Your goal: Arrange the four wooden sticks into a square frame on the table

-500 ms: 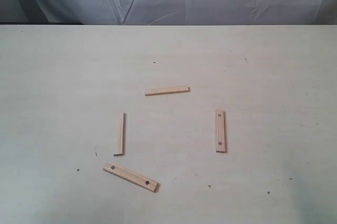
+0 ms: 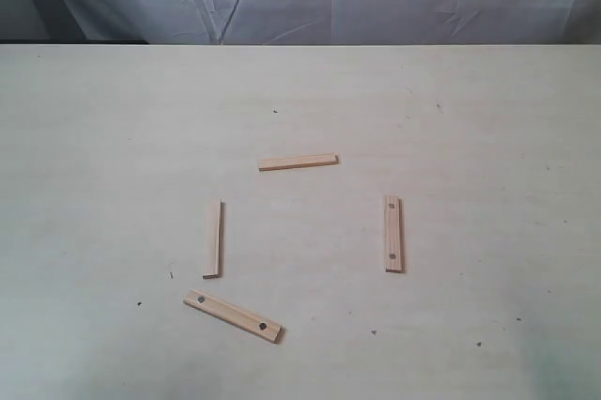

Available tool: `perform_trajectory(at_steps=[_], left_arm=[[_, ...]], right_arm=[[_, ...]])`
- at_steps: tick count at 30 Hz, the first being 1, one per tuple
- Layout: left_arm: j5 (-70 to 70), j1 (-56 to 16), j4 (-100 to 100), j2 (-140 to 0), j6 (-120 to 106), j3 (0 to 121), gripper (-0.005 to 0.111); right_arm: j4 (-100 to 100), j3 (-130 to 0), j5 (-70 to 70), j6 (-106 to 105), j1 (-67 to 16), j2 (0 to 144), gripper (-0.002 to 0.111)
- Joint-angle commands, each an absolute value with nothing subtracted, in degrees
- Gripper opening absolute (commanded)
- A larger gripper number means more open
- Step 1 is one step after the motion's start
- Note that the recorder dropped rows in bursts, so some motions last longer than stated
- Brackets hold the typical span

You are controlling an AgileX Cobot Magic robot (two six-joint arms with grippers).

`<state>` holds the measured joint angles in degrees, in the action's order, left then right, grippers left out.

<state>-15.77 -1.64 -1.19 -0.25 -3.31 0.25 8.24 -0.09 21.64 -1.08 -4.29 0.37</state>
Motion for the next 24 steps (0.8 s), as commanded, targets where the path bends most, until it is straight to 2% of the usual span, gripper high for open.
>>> perform_trajectory(at_steps=[1, 7, 14, 24], left_arm=[[-15.3, -1.6, -1.1, 0.0, -3.2, 0.0, 0.0], [-15.3, -1.6, -1.1, 0.0, -3.2, 0.0, 0.0], [-15.3, -1.6, -1.1, 0.0, -3.2, 0.0, 0.0], [-15.3, -1.6, -1.1, 0.0, -3.2, 0.0, 0.0]], right_arm=[[8.1, 0.0, 20.8, -0.9, -4.0, 0.0, 0.0], [8.9, 0.0, 16.6, -0.9, -4.0, 0.0, 0.0], [9.1, 0.0, -4.2, -0.9, -4.0, 0.0, 0.0], [9.1, 0.0, -9.7, -0.9, -4.0, 0.0, 0.0]])
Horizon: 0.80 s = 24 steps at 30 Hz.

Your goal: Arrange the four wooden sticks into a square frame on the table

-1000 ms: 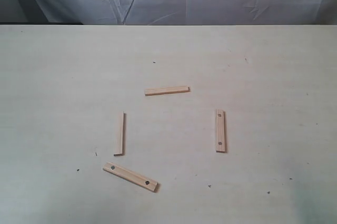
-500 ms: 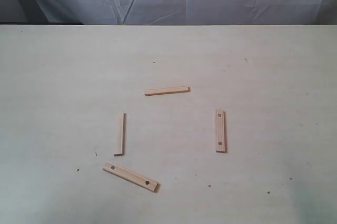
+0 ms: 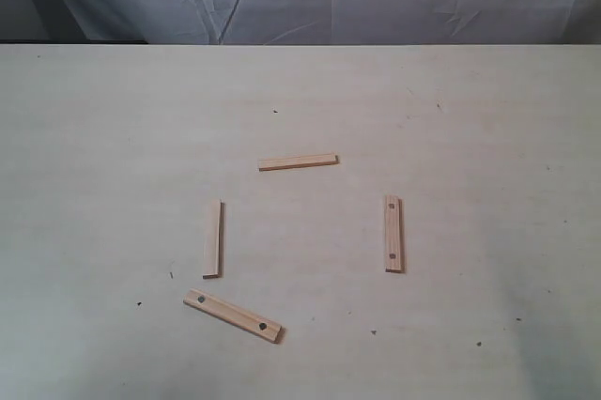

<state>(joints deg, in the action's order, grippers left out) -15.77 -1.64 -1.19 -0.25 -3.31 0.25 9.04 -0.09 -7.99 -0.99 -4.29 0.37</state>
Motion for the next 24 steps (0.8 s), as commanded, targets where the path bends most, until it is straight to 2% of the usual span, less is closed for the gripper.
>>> perform_trajectory(at_steps=[1, 7, 11, 21, 24], left_arm=[[-15.3, -1.6, -1.1, 0.0, -3.2, 0.0, 0.0], [-15.3, -1.6, -1.1, 0.0, -3.2, 0.0, 0.0], [-15.3, -1.6, -1.1, 0.0, -3.2, 0.0, 0.0], [-15.3, -1.6, -1.1, 0.0, -3.2, 0.0, 0.0], [-15.3, -1.6, -1.1, 0.0, -3.2, 0.0, 0.0]], right_arm=[[9.1, 0.0, -10.0, -0.9, -4.0, 0.0, 0.0], [11.5, 0.0, -8.8, -0.9, -4.0, 0.0, -0.001], [11.6, -6.0, 1.0, -1.7, -4.0, 3.2, -0.001], [9.7, -27.7, 29.8, -1.7, -4.0, 30.3, -0.001], [11.9, -30.3, 32.3, -1.7, -4.0, 37.8, -0.001]])
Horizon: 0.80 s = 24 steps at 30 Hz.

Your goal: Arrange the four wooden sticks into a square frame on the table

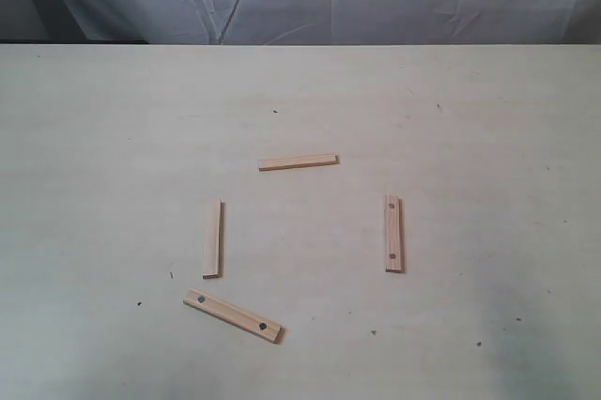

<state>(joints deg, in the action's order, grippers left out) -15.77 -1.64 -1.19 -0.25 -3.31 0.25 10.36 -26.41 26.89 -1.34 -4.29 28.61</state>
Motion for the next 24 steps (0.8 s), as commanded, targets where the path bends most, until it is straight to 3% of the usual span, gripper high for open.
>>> perform_trajectory(at_steps=[1, 6, 14, 24], left_arm=[[-15.3, -1.6, -1.1, 0.0, -3.2, 0.0, 0.0], [-15.3, -1.6, -1.1, 0.0, -3.2, 0.0, 0.0], [-15.3, -1.6, -1.1, 0.0, -3.2, 0.0, 0.0], [-15.3, -1.6, -1.1, 0.0, -3.2, 0.0, 0.0]], right_arm=[[12.3, -30.6, 31.0, -1.7, -4.0, 40.0, -0.001], [14.8, -30.6, 22.6, -1.6, -4.0, 48.2, -0.001], [16.5, -37.2, 31.1, -1.9, -4.3, 63.9, -0.001], [15.6, -50.0, 34.2, 2.7, -20.7, 87.3, -0.001]])
